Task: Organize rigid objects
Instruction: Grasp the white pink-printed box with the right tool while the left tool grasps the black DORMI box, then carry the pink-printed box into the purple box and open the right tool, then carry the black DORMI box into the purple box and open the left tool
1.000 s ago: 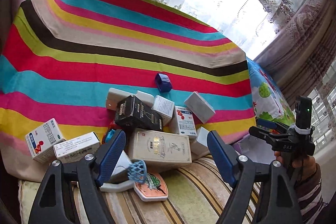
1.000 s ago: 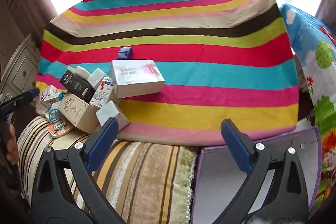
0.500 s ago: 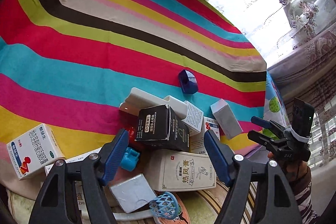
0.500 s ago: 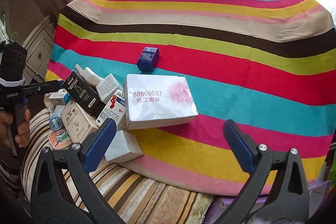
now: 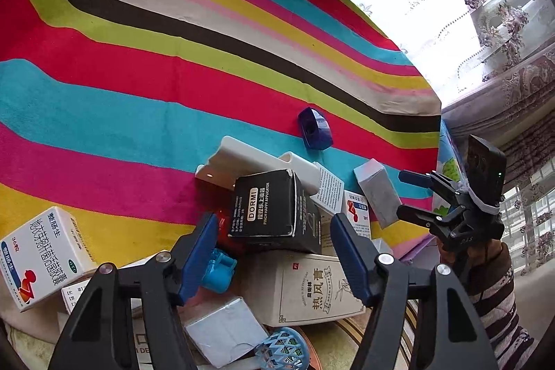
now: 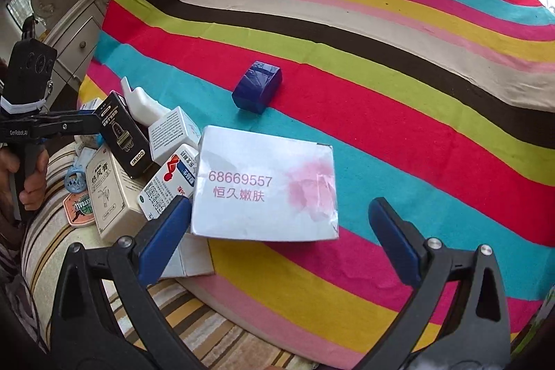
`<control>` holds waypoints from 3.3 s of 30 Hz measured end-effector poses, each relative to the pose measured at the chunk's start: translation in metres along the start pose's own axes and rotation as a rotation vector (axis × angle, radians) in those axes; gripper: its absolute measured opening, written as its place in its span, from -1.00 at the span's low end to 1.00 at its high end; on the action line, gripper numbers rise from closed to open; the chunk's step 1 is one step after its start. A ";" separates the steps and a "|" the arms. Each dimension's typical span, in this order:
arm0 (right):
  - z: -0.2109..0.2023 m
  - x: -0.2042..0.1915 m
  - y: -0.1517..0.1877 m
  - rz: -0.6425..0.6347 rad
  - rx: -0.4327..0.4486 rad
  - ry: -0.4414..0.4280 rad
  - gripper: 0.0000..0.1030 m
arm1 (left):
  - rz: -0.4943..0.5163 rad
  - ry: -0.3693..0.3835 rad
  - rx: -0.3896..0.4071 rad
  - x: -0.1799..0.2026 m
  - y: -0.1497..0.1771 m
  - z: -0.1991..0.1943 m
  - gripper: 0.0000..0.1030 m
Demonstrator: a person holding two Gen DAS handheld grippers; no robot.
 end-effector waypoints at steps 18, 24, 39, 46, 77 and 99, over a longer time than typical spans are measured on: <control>0.003 -0.057 -0.005 -0.980 -0.077 -0.150 0.99 | 0.044 0.012 -0.007 0.005 -0.001 0.003 0.17; 0.034 -0.052 0.000 -1.015 -0.168 -0.213 0.73 | 0.045 0.015 -0.010 0.004 -0.002 0.005 -0.10; -0.006 -0.005 -0.006 -0.435 -0.093 -0.042 0.49 | 0.013 0.100 0.105 0.019 -0.008 -0.027 -0.18; -0.070 0.025 0.004 -0.207 0.019 0.079 0.48 | 0.029 0.138 0.147 0.038 -0.009 -0.044 -0.18; -0.083 0.152 0.286 0.694 -0.342 0.413 0.47 | 0.137 0.257 0.141 0.122 0.065 -0.091 -0.18; -0.114 0.163 0.278 0.651 -0.163 0.433 0.77 | 0.178 0.280 0.075 0.145 0.091 -0.074 -0.18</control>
Point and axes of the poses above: each gripper's, at about its wrist camera, not at the fingertips, and z roughly the way its jaws point, x to its right, y to its underside, the point moved 4 cm from there along z, roughly the way its jaws point, and after that the axes turned 7 degrees about x, right-handed, at the moved point
